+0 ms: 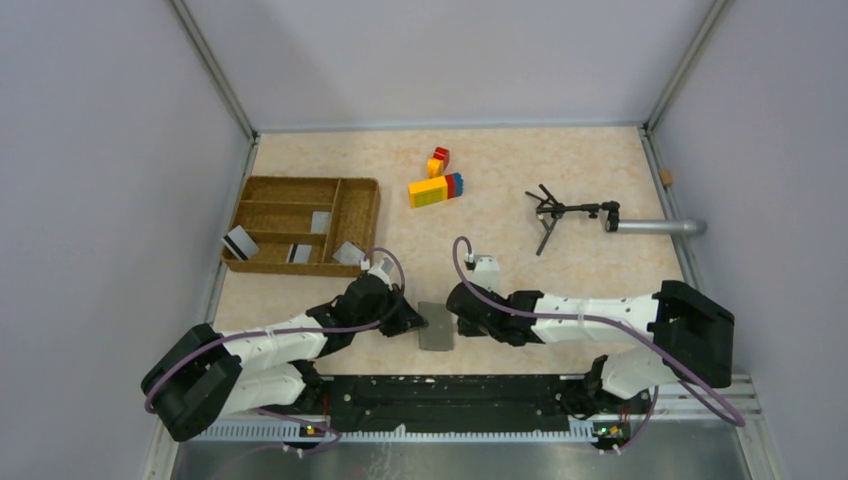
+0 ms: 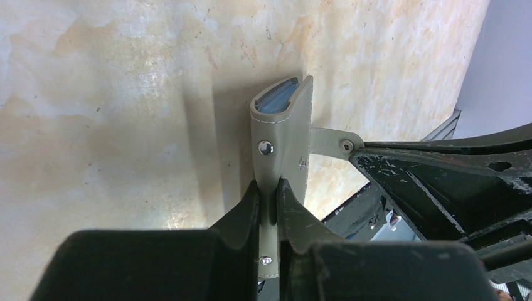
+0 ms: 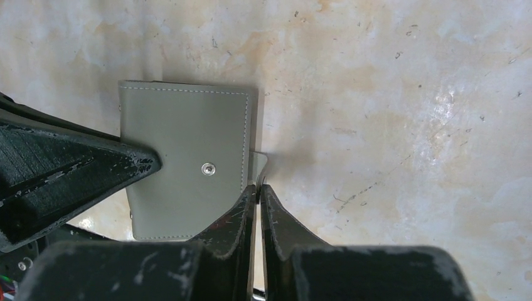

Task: Put the credit cards into the card holder
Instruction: Close the card holder at the center of the board.

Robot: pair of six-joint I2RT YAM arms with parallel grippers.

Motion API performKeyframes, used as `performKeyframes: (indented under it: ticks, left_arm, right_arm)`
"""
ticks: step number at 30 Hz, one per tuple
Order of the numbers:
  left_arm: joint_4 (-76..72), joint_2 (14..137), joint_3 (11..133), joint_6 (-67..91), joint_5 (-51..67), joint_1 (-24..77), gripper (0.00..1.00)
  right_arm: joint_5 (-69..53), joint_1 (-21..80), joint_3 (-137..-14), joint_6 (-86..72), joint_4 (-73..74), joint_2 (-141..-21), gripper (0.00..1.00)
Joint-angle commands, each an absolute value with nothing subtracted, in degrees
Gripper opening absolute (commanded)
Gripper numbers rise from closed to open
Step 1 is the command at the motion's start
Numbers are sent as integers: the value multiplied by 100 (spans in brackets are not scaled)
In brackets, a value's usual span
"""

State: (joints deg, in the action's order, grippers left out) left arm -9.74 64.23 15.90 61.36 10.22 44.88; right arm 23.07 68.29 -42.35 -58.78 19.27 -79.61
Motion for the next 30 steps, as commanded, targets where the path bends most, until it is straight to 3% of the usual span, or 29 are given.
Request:
performKeyframes:
  ticks: [1, 7, 20, 30]
  left_arm:
    - [-765, 6363, 1591, 6003, 896, 4475, 0]
    - [-764, 6362, 1591, 6003, 886, 4474, 0]
    - [-780, 6376, 1598, 6000, 892, 4474, 0]
    - [-804, 6414, 1601, 5988, 936, 4481, 0]
  right_arm:
    - [2332, 6779, -4184, -5931, 1777, -8039, 3]
    - [2269, 6781, -4005, -5815, 1454, -7908, 0]
    - [1478, 6565, -2840, -5532, -719, -7215, 0]
    - [968, 6387, -2556, -5408, -1632, -7404, 0]
